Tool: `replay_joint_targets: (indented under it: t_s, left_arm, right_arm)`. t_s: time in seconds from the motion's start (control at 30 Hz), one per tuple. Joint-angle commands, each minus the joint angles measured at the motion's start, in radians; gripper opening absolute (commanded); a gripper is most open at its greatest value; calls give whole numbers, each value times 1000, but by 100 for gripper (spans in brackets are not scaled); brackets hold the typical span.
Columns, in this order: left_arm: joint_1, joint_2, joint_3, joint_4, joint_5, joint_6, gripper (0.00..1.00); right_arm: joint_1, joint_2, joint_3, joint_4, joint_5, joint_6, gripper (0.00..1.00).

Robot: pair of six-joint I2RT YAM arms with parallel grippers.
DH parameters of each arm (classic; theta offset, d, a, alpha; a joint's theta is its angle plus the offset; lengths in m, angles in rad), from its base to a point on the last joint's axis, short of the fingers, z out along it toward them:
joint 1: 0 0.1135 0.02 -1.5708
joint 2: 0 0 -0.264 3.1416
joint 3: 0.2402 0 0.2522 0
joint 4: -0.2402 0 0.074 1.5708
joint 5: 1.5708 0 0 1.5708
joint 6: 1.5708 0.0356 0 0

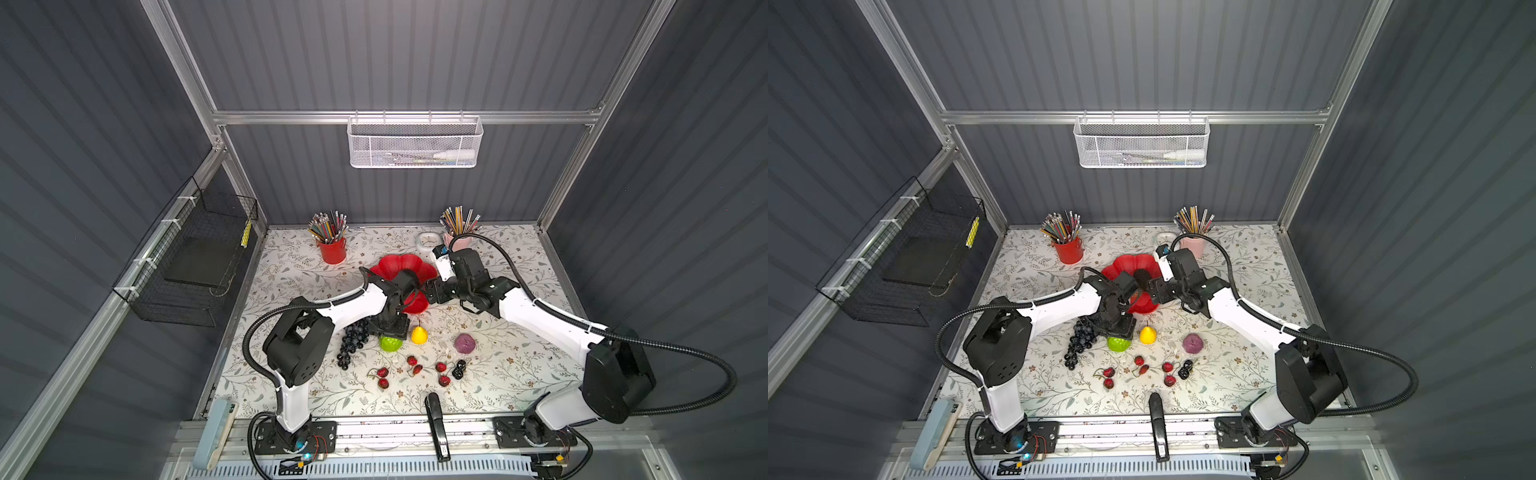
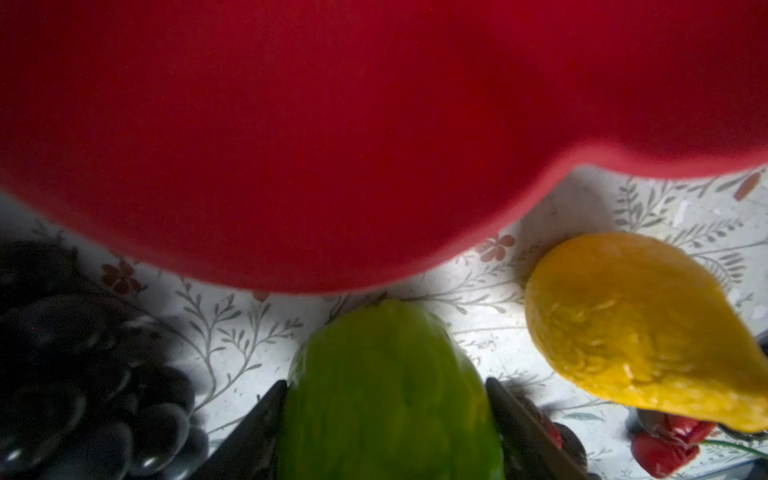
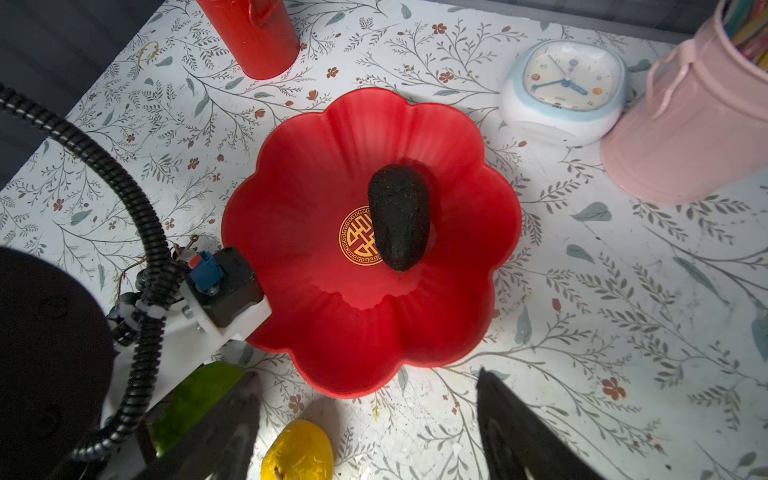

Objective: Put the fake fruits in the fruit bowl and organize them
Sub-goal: 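Reach the left gripper down and grasp the green citron, then carry the green citron with the left gripper into the red bowl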

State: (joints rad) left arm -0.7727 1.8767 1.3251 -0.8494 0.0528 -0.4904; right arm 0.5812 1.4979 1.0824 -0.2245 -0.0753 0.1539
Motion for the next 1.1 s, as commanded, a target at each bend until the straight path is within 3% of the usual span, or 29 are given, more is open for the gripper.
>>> replay_joint_targets:
  t_s: [0.0, 0.07, 0.4, 0.7, 0.9, 1.07]
  left_arm:
    - [-4, 11, -46, 10, 24, 12, 63]
    - [-3, 9, -48, 12, 37, 16, 59]
    - [8, -115, -13, -63, 81, 40, 58]
    - [90, -191, 68, -61, 191, 14, 57]
    - [214, -79, 255, -25, 191, 20, 55]
    - [241, 115, 493, -71, 122, 65, 55]
  right_arm:
    - [-2, 12, -1, 8, 4, 1, 81]
    - [-1, 14, 0, 9, 8, 0, 81]
    - [-2, 13, 2, 16, 10, 1, 81]
    - [-7, 7, 3, 19, 26, 7, 81]
    - [-28, -1, 22, 0, 13, -6, 81]
    - [-42, -16, 32, -29, 7, -12, 82]
